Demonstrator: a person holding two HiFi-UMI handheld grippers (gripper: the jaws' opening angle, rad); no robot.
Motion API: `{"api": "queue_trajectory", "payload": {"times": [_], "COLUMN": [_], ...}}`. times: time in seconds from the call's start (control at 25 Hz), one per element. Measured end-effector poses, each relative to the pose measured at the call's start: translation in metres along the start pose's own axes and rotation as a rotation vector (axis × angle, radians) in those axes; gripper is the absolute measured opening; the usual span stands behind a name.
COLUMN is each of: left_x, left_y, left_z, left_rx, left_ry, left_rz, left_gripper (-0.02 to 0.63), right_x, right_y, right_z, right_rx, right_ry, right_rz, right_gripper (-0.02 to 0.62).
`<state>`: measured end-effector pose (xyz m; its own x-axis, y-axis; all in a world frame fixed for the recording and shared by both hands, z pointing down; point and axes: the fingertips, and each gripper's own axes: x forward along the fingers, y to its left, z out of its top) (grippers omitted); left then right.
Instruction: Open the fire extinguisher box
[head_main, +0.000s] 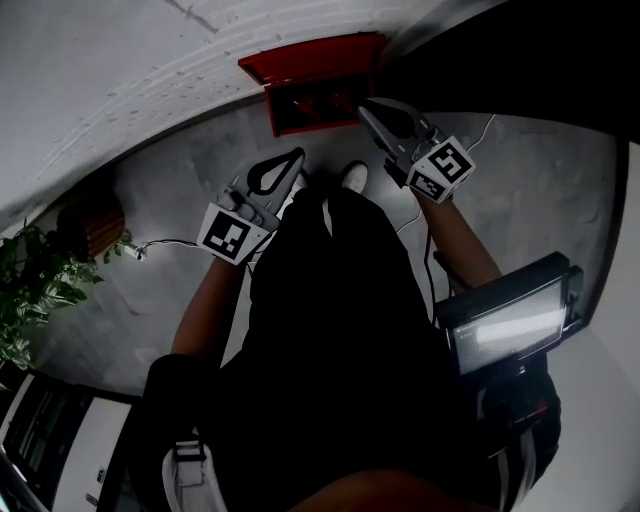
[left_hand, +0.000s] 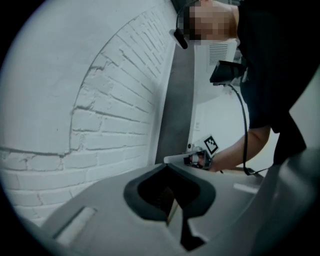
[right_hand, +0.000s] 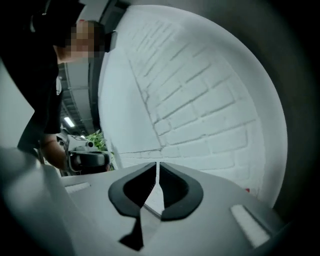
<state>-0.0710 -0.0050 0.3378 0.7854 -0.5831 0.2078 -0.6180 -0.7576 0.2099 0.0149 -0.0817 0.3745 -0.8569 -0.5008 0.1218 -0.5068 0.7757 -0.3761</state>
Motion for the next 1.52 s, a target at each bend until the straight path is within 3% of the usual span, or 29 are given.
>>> {"api": "queue_trajectory", "payload": {"times": [0.16, 0.32, 0.56, 0.88, 1.52], "left_x": [-0.011, -0.021, -0.034, -0.038, -0.042], "left_y": [-0.022, -0.031, -0.039, -0.050, -0.053], "left_z": [0.049, 0.076, 0.098, 0.112, 0.121], "left_rx": [0.023, 0.046, 0.083, 0.145, 0.137], "left_ry": [-0.050, -0.085, -0.121, -0.152, -0.172], "left_rz": [-0.004, 0.008, 0.013, 0.030, 0.013], "left_gripper": [0.003, 0.003, 0.003, 0.003, 0.004], "right_x": [-0.019, -0.027, -0.029, -0.030, -0.028], "right_y": [0.062, 0.102, 0.141, 0.172, 0.180], "right_z": [0.057, 0.092, 0.112, 0.127, 0.125], "right_rx": [-0.151, -0.169, -0.194, -0.257, -0.319], "right_ry": [0.015, -0.020, -0.027, -0.065, -0.064], "right_rz": [0.059, 0.108, 0.150, 0.203, 0.195], "right_gripper": [0.025, 0.023, 0.025, 0.025, 0.009]}}
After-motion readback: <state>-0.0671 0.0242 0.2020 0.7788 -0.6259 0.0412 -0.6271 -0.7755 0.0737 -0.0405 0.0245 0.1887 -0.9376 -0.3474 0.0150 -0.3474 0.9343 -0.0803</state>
